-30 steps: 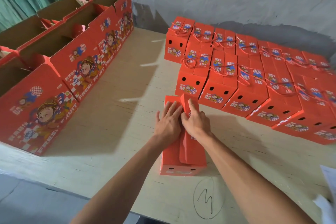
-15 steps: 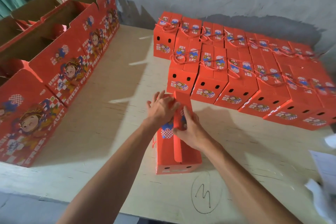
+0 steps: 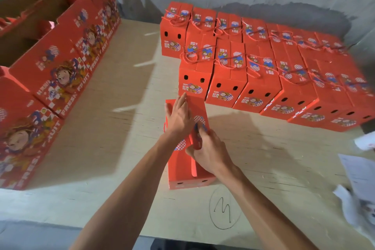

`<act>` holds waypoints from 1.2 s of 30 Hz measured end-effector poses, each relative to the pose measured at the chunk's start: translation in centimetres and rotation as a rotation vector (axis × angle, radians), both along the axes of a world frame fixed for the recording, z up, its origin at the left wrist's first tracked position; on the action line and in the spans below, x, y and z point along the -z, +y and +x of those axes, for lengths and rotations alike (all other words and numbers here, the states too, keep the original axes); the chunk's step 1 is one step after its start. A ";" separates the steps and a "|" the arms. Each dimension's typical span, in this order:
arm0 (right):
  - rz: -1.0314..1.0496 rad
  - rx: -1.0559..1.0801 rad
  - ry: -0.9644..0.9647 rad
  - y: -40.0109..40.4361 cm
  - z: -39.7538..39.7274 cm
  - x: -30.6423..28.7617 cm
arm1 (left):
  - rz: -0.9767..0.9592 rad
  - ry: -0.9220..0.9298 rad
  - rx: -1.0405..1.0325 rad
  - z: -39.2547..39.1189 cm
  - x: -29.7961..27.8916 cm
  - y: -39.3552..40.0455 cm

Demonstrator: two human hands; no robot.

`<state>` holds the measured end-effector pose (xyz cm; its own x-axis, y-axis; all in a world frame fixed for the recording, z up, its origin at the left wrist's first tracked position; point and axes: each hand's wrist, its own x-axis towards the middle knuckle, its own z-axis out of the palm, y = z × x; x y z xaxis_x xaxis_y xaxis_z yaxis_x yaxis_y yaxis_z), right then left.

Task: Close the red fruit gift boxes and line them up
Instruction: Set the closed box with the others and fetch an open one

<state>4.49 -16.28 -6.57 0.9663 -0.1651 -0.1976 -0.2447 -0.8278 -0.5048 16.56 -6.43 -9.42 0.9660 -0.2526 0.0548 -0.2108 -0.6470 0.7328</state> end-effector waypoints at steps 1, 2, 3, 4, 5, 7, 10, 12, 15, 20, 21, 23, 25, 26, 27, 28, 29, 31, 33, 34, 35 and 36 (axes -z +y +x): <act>-0.001 -0.005 0.005 -0.2 0.0 -0.1 | -0.009 -0.004 -0.002 -0.1 0.0 -0.1; 0.004 -0.005 0.011 -0.5 0.1 -0.1 | -0.010 -0.014 -0.005 -0.1 0.0 -0.2; 0.008 -0.002 0.010 -0.7 0.1 -0.1 | -0.005 -0.029 -0.007 -0.1 0.0 -0.3; 0.004 0.000 0.005 -0.7 0.1 -0.1 | 0.000 -0.052 -0.015 -0.1 0.1 -0.2; -0.007 0.000 -0.005 -0.6 0.1 0.0 | 0.002 -0.081 -0.031 0.0 0.2 -0.1; -0.044 -0.015 -0.018 0.0 -0.1 0.1 | -0.036 -0.121 -0.079 0.1 0.5 0.3; -0.065 -0.022 -0.046 0.3 -0.5 0.5 | -0.160 -0.201 -0.147 0.0 0.8 0.6; -0.046 -0.025 -0.059 0.3 -0.9 0.5 | -0.160 -0.194 -0.179 -0.2 0.8 0.2; 0.007 -0.042 -0.011 0.7 -2.4 1.0 | -0.062 -0.224 -0.142 -0.4 0.9 0.0; 0.060 -0.059 0.030 0.6 -5.1 1.7 | 0.086 -0.194 -0.077 -0.3 0.7 0.3; 0.069 -0.051 0.017 0.6 -5.1 1.7 | 0.105 -0.161 -0.075 -0.3 0.6 0.2; 0.062 -0.054 -0.001 0.6 -4.8 1.3 | 0.143 -0.106 -0.065 -0.1 0.5 0.1; 0.038 -0.062 -0.004 0.8 -4.5 1.1 | 0.196 -0.069 -0.043 0.2 0.4 0.1; 0.031 -0.066 -0.002 0.8 -4.5 1.0 | 0.229 -0.053 -0.034 0.4 0.5 0.1; 0.030 -0.067 0.004 0.7 -4.4 1.0 | 0.262 -0.033 -0.028 0.6 0.5 0.2; 0.037 -0.063 0.015 0.5 -4.4 1.0 | 0.287 -0.007 -0.026 0.7 0.5 0.4; 0.050 -0.058 0.027 0.2 -4.4 1.0 | 0.301 0.016 -0.030 0.7 0.6 0.5; 0.072 -0.051 0.035 -0.3 -4.4 0.8 | 0.316 -0.005 -0.034 0.6 0.7 0.7; 0.061 -0.056 0.035 -0.5 -4.6 0.7 | 0.361 -0.072 -0.030 0.5 0.7 0.6; 0.040 -0.061 0.034 -0.5 -4.7 0.6 | 0.390 -0.091 -0.027 0.8 0.7 0.6; 0.002 -0.069 0.034 -0.3 -4.9 0.6 | 0.417 -0.095 -0.028 1.1 0.5 0.6; -0.054 -0.078 0.032 -0.1 -5.0 0.6 | 0.440 -0.089 -0.032 1.5 0.3 0.5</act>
<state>-0.53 -16.37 -7.13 0.9700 -0.1008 -0.2213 -0.1937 -0.8707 -0.4522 18.10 -5.92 -9.77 0.9700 -0.2409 0.0318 -0.2356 -0.9003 0.3660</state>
